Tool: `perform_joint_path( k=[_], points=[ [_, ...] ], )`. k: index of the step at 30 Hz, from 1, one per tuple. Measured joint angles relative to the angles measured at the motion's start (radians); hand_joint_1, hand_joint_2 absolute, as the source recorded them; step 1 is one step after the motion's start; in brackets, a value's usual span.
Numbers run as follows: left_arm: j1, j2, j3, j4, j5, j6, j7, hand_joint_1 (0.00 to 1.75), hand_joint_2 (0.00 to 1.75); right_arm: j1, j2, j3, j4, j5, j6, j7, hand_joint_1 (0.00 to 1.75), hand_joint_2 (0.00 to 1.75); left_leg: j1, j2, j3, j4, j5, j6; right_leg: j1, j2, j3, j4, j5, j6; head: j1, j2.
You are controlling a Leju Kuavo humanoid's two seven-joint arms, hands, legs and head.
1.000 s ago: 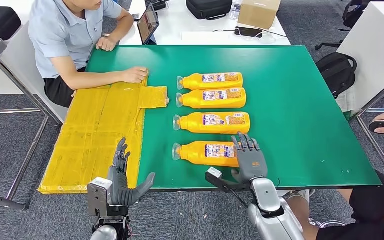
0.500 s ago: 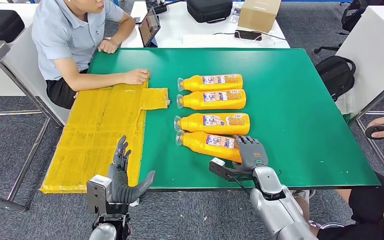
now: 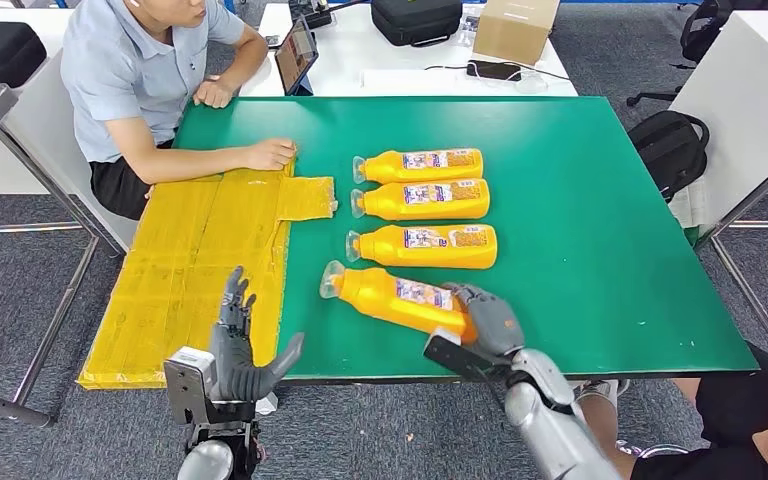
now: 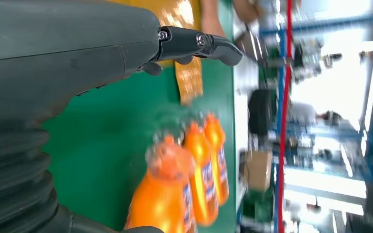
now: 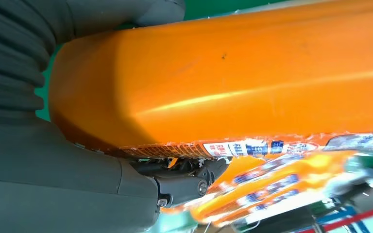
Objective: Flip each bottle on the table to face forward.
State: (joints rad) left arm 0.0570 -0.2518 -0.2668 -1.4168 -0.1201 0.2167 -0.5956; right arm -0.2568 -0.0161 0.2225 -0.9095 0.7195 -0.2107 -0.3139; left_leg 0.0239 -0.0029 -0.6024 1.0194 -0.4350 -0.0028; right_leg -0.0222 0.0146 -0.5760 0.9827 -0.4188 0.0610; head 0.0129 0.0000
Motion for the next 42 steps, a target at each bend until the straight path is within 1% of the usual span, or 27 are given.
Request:
perform_joint_path(
  k=[3,5,9,12,14,17,19,21,26,28,31,33,39,42],
  points=[
    [-0.007,-0.009,0.01,0.006,0.033,0.022,0.012,0.0,1.75,0.059,0.02,0.0,-0.079,-0.061,-0.019,-0.043,1.75,1.75,0.0,0.0,-0.004,0.0,0.0,0.0,0.0,0.0,-0.003,0.0,0.0,0.0,0.0,0.0],
    [-0.012,-0.015,0.016,0.015,0.067,0.019,0.039,0.0,1.75,0.093,0.035,0.0,-0.131,-0.088,-0.054,-0.066,1.75,1.75,0.0,-0.001,-0.007,0.0,0.001,0.0,0.0,-0.001,-0.005,0.0,0.0,0.0,0.0,0.0],
    [-0.013,-0.021,0.017,0.044,0.105,-0.015,0.083,0.0,1.75,0.128,0.066,-0.002,-0.21,-0.127,-0.16,-0.095,1.7,1.75,-0.001,-0.001,-0.009,0.0,0.001,0.0,-0.001,-0.001,-0.008,0.0,0.0,0.0,0.0,0.0],
    [-0.01,-0.021,-0.004,0.064,0.097,-0.055,0.077,0.0,1.75,0.134,0.088,-0.012,-0.243,-0.17,-0.21,-0.117,1.64,1.75,-0.001,-0.001,-0.011,0.0,0.001,0.0,-0.002,-0.001,-0.009,0.0,0.0,0.0,0.0,0.0],
    [-0.008,-0.017,-0.029,0.069,0.057,-0.081,0.043,0.0,1.75,0.135,0.101,-0.018,-0.253,-0.191,-0.215,-0.135,1.64,1.75,-0.002,-0.001,-0.012,0.0,0.001,0.0,-0.002,-0.001,-0.01,0.0,0.0,0.0,0.0,0.0],
    [-0.006,-0.003,-0.088,0.07,-0.001,-0.149,-0.008,0.0,1.75,0.131,0.121,-0.021,-0.253,-0.194,-0.216,-0.17,1.66,1.75,-0.002,-0.001,-0.013,0.0,0.001,0.0,-0.002,-0.001,-0.011,0.001,0.0,0.0,0.0,0.0],
    [-0.004,0.005,-0.125,0.07,-0.004,-0.184,-0.012,0.0,1.75,0.125,0.137,-0.017,-0.249,-0.185,-0.216,-0.187,1.67,1.75,-0.001,-0.001,-0.014,0.0,0.001,0.0,-0.001,-0.001,-0.012,0.001,0.0,0.0,0.0,0.0],
    [-0.004,0.012,-0.151,0.07,-0.004,-0.196,-0.014,0.0,1.75,0.118,0.151,-0.013,-0.243,-0.18,-0.216,-0.192,1.71,1.75,-0.001,-0.001,-0.014,0.0,0.001,0.0,-0.001,-0.001,-0.013,0.001,0.0,0.0,0.0,0.0],
    [-0.007,0.022,-0.18,0.068,-0.002,-0.238,-0.022,0.0,1.75,0.095,0.175,0.023,-0.22,-0.152,-0.186,-0.19,1.74,1.75,-0.001,-0.001,-0.015,0.0,0.001,0.0,-0.001,-0.001,-0.013,0.001,0.0,0.0,0.0,0.0],
    [-0.009,0.023,-0.183,0.065,0.027,-0.275,-0.006,0.0,1.75,0.081,0.191,0.053,-0.2,-0.126,-0.178,-0.188,1.75,1.75,-0.001,-0.001,-0.015,0.0,0.001,0.0,-0.001,-0.001,-0.013,0.001,0.0,0.0,0.0,0.0],
    [-0.009,0.022,-0.168,0.058,0.144,-0.354,0.066,0.0,1.75,0.064,0.216,0.096,-0.167,-0.099,-0.193,-0.194,1.75,1.75,-0.001,-0.001,-0.015,0.0,0.001,0.0,-0.001,-0.001,-0.013,0.001,0.0,0.0,0.0,0.0],
    [-0.01,0.022,-0.15,0.054,0.206,-0.389,0.104,0.0,1.75,0.058,0.23,0.123,-0.15,-0.098,-0.199,-0.199,1.75,1.75,-0.001,-0.001,-0.015,0.0,0.001,0.0,-0.001,-0.001,-0.014,0.001,0.0,0.0,0.0,0.0],
    [-0.018,0.021,-0.114,0.049,0.255,-0.412,0.134,0.0,1.75,0.058,0.251,0.191,-0.123,-0.093,-0.203,-0.215,1.75,1.75,-0.001,-0.001,-0.016,0.0,0.001,0.0,-0.001,-0.001,-0.015,0.001,0.0,0.0,0.0,0.0],
    [-0.025,0.016,-0.101,0.046,0.274,-0.407,0.139,0.0,1.75,0.064,0.262,0.223,-0.118,-0.1,-0.201,-0.228,1.75,1.75,-0.001,-0.001,-0.016,0.0,0.001,0.0,-0.001,-0.001,-0.015,0.001,0.0,0.0,0.0,0.0]
  ],
)
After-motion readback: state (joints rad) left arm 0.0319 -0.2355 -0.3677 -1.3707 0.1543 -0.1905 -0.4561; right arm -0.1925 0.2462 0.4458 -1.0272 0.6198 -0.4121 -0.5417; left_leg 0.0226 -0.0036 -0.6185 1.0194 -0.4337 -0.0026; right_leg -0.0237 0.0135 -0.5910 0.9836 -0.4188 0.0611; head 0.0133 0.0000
